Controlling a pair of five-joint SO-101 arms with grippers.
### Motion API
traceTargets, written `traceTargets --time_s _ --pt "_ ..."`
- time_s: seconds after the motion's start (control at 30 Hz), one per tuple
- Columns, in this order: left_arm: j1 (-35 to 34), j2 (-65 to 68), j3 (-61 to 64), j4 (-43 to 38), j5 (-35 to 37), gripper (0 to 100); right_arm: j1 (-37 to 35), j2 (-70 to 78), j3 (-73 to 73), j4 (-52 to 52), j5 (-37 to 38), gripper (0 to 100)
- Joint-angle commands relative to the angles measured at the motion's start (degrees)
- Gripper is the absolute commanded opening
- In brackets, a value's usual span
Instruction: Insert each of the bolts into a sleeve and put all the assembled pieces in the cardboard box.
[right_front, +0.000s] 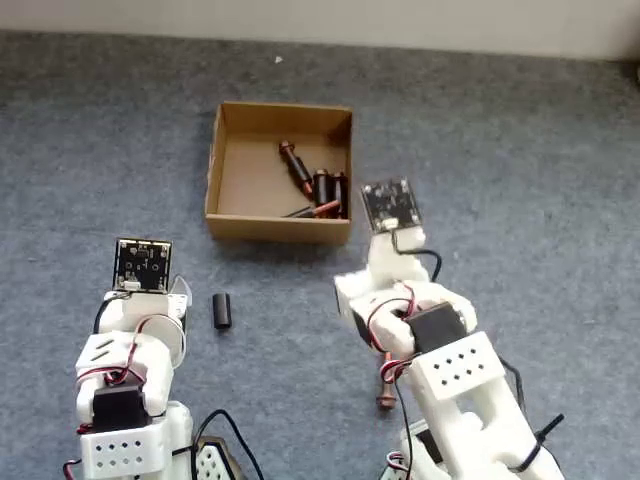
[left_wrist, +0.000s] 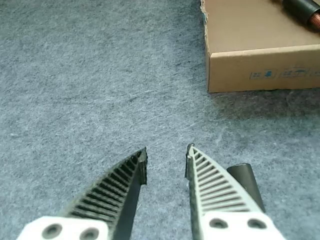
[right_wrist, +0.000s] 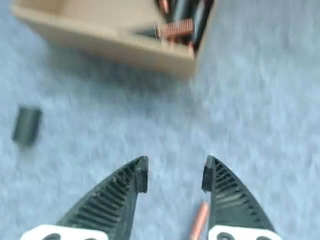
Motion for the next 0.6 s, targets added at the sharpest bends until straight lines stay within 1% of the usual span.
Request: traceTargets --time_s 0.0,0.03,0.13,0.2,0.47,0.57 --pt "-0.40 -0.40 -0.31 -1.32 -0.09 15 0.66 2.95 -0.40 5.32 -0.79 17.0" --pt "-0.40 -0.40 -0.31 -1.32 -0.09 15 0.66 4.62 -0.40 5.93 -1.14 17.0" --pt "-0.40 -0.40 -0.31 -1.23 -0.09 15 0.75 9.98 -0.40 6.46 -6.33 17.0" --pt "-0.40 -0.40 -0.31 -1.23 -0.09 15 0.75 14.46 -0.40 6.46 -8.26 17.0" --pt "-0.40 -0.40 -0.31 -1.23 -0.09 15 0.84 30.20 -0.92 6.11 -8.88 17.0" --pt "-0.40 -0.40 -0.31 -1.23 -0.09 15 2.42 33.63 -0.92 6.11 -8.79 17.0"
